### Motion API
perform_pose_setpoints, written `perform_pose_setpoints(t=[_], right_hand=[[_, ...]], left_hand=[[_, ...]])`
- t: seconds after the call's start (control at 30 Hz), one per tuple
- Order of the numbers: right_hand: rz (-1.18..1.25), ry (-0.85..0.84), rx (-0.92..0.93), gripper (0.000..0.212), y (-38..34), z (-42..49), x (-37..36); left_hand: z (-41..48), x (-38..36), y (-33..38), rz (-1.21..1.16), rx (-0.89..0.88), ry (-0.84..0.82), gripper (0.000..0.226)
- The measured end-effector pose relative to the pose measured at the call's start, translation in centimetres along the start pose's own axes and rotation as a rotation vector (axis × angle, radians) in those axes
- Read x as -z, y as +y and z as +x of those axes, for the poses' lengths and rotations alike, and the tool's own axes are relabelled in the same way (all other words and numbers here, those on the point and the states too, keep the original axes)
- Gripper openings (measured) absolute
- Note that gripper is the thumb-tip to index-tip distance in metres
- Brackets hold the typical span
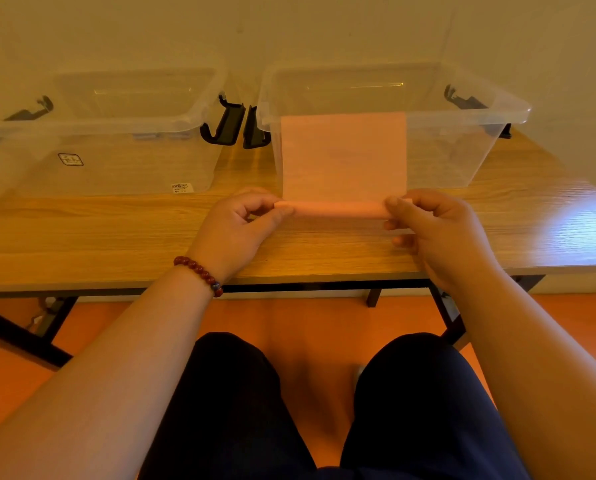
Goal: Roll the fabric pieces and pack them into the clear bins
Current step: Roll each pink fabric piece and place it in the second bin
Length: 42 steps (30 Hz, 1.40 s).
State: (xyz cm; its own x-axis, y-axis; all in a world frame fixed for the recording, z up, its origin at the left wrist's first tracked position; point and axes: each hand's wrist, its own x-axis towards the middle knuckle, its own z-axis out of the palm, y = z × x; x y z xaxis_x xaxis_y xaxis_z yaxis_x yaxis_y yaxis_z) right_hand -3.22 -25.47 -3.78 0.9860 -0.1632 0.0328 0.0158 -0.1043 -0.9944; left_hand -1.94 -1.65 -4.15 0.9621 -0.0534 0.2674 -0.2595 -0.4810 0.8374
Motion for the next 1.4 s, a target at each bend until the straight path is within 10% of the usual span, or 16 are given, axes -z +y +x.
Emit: perform_pose_setpoints(t=[1.4], right_hand=[[0.018,-0.088,-0.01,0.007,-0.6,0.8,-0.4]], left_hand=[[0.5,-0.5,0.2,-0.224,0.07,-0.011,0.018]])
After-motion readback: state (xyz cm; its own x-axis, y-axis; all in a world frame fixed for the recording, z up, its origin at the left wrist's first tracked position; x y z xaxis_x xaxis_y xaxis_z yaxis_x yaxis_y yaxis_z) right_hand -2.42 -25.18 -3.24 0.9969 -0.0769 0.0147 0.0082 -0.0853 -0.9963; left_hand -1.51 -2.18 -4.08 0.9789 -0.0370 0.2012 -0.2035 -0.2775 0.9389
